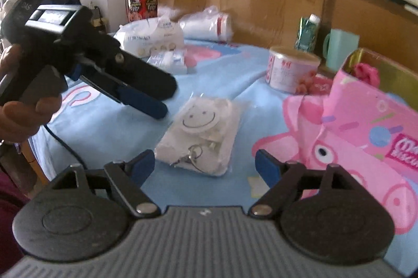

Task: Organize soft objects
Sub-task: 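Carry the clear packet into the pink tin and release it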

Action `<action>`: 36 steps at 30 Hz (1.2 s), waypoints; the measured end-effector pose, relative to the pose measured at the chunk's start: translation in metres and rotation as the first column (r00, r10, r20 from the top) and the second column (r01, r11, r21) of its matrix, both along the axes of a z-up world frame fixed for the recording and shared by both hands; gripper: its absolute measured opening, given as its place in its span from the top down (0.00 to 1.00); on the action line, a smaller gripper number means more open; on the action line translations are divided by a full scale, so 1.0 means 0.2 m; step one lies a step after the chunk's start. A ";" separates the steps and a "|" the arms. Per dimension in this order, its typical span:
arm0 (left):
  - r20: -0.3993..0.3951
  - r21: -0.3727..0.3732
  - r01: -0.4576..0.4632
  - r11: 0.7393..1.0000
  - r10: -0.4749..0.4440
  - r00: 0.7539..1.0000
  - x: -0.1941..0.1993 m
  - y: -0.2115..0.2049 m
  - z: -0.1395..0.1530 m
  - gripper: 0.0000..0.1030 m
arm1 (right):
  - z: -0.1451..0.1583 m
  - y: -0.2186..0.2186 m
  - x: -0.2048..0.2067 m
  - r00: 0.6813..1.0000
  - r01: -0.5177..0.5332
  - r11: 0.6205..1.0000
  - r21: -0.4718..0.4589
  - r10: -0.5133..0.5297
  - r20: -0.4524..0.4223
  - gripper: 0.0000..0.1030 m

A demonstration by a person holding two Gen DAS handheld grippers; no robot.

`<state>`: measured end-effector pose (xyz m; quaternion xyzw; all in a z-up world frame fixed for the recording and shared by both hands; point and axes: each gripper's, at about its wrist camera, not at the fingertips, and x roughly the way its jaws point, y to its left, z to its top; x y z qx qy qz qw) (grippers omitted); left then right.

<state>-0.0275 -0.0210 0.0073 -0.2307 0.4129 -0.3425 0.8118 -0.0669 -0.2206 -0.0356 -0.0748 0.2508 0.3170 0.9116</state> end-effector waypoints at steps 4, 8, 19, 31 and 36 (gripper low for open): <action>0.049 0.068 -0.027 0.997 0.024 0.999 0.02 -0.08 0.02 0.20 | -0.01 0.05 0.06 1.000 0.018 0.999 0.046 -0.017 -0.019 0.26; 0.094 0.090 -0.015 0.996 0.007 0.996 0.03 -0.12 0.10 0.20 | 0.04 0.04 0.02 0.997 0.077 0.994 0.076 -0.079 0.024 0.30; 0.364 0.078 0.101 0.992 -0.122 0.923 0.32 -0.54 0.45 0.19 | 0.31 -0.21 0.06 0.872 0.308 0.941 0.141 -0.339 0.355 0.30; 0.317 0.163 0.026 0.986 -0.077 0.945 0.68 -0.86 0.29 0.15 | 0.20 -0.56 0.56 0.687 0.675 0.729 0.112 -0.677 0.263 0.30; 0.359 0.202 0.014 0.979 -0.087 0.929 0.57 -0.81 0.31 0.14 | 0.21 -0.56 0.45 0.675 0.675 0.714 0.186 -0.699 0.235 0.30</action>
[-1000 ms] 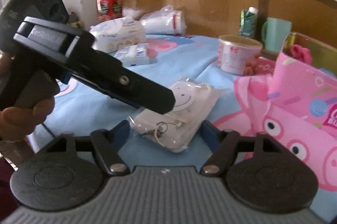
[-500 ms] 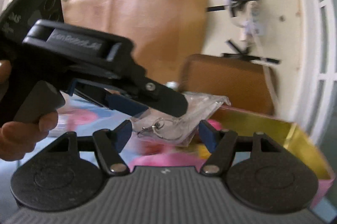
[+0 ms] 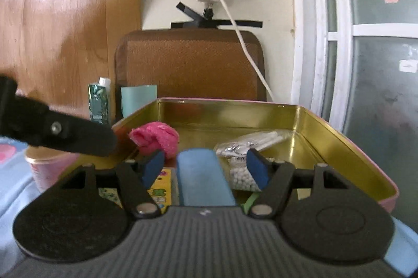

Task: Organize soft objects
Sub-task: 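Carry the clear packet into the pink tin and release it, then move the right gripper back toward the white wet-wipe pack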

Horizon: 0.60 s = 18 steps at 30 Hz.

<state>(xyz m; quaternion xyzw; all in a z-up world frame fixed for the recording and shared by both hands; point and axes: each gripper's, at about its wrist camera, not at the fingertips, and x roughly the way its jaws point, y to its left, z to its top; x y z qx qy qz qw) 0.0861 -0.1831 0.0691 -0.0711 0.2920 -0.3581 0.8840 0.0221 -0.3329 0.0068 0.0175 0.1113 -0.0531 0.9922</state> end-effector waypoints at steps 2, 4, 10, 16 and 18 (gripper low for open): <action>0.000 0.012 -0.002 1.000 0.002 1.000 -0.04 0.01 0.02 0.14 | 0.01 0.02 -0.06 1.000 -0.005 1.000 0.022 0.004 0.016 0.30; 0.004 0.019 -0.004 1.000 0.004 1.000 -0.10 0.02 0.04 0.14 | 0.03 0.02 -0.09 1.000 0.005 0.999 0.038 -0.006 0.030 0.30; 0.028 0.078 -0.030 0.996 0.028 0.999 -0.26 0.09 0.08 0.15 | 0.01 0.01 -0.31 0.994 0.082 0.994 0.075 -0.087 0.073 0.27; 0.054 0.185 -0.094 0.978 0.086 0.995 -0.37 0.19 0.04 0.14 | -0.03 -0.07 -0.38 0.991 0.132 0.960 0.246 -0.133 -0.014 0.27; 0.046 0.196 -0.111 0.974 0.104 0.994 -0.39 0.24 0.02 0.14 | -0.04 -0.07 -0.37 0.992 0.124 0.949 0.288 -0.118 -0.040 0.27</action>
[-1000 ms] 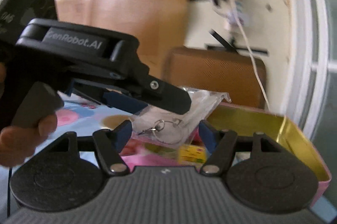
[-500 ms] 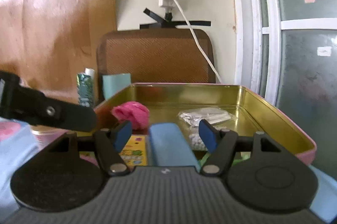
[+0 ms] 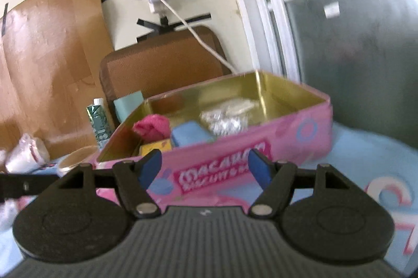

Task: Organize soft objects
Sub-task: 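Move the right gripper back toward the white wet-wipe pack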

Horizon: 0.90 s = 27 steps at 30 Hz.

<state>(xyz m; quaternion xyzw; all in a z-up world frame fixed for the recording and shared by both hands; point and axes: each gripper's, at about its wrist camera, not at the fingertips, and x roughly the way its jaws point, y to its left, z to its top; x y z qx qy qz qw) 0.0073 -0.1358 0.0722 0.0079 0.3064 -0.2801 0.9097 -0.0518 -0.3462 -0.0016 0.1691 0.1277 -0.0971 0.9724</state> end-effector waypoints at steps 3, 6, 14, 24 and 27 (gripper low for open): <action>-0.016 0.008 -0.038 0.999 0.038 0.999 -0.02 0.09 -0.03 0.14 | 0.00 0.06 0.00 0.999 -0.037 0.999 0.005 0.037 -0.014 0.27; -0.020 0.016 -0.079 0.997 0.079 0.997 -0.04 0.17 -0.06 0.14 | 0.01 0.14 0.02 0.997 -0.078 0.997 -0.012 0.078 -0.020 0.27; -0.025 0.009 -0.180 0.984 0.181 0.983 -0.09 0.43 -0.11 0.14 | 0.03 0.42 0.05 0.982 -0.183 0.980 -0.073 0.180 -0.049 0.27; -0.037 -0.019 -0.257 0.966 0.256 0.966 -0.12 0.68 -0.17 0.13 | 0.05 0.66 0.06 0.967 -0.250 0.959 -0.134 0.241 -0.082 0.27; -0.041 -0.029 -0.267 0.963 0.265 0.963 -0.14 0.72 -0.20 0.13 | 0.05 0.71 0.05 0.963 -0.264 0.953 -0.147 0.254 -0.085 0.27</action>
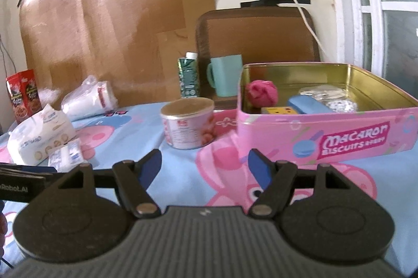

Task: Organize soft objects
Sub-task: 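Move the right gripper back toward the white wet-wipe pack, then grasp the white wet-wipe pack with the right gripper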

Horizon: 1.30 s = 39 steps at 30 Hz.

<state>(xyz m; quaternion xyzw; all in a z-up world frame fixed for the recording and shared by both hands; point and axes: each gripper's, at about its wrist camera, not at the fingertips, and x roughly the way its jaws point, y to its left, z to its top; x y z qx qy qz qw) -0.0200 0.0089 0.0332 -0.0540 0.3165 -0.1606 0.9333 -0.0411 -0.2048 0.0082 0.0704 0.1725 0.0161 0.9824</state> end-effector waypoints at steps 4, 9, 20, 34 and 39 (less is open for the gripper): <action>0.007 -0.006 -0.003 1.000 0.003 1.000 0.00 0.05 -0.02 0.13 | 0.00 0.06 -0.01 1.000 0.003 1.000 -0.012 -0.003 -0.001 0.27; 0.024 -0.011 0.033 0.999 -0.032 0.999 -0.02 0.04 -0.02 0.13 | 0.01 0.05 -0.04 0.999 0.049 0.999 0.002 -0.049 0.020 0.27; 0.172 0.018 0.342 0.940 -0.340 0.925 -0.24 -0.09 0.01 0.13 | -0.01 -0.06 -0.06 0.992 0.122 0.985 0.125 -0.124 0.009 0.27; 0.209 -0.115 0.194 0.974 -0.167 0.964 -0.23 0.35 0.00 0.05 | -0.03 0.20 -0.02 0.996 -0.082 0.997 0.001 0.081 0.040 0.01; 0.203 -0.181 0.109 0.978 -0.071 0.977 -0.18 0.54 -0.03 0.05 | -0.03 0.37 0.09 0.977 -0.212 0.976 -0.057 0.213 0.010 0.00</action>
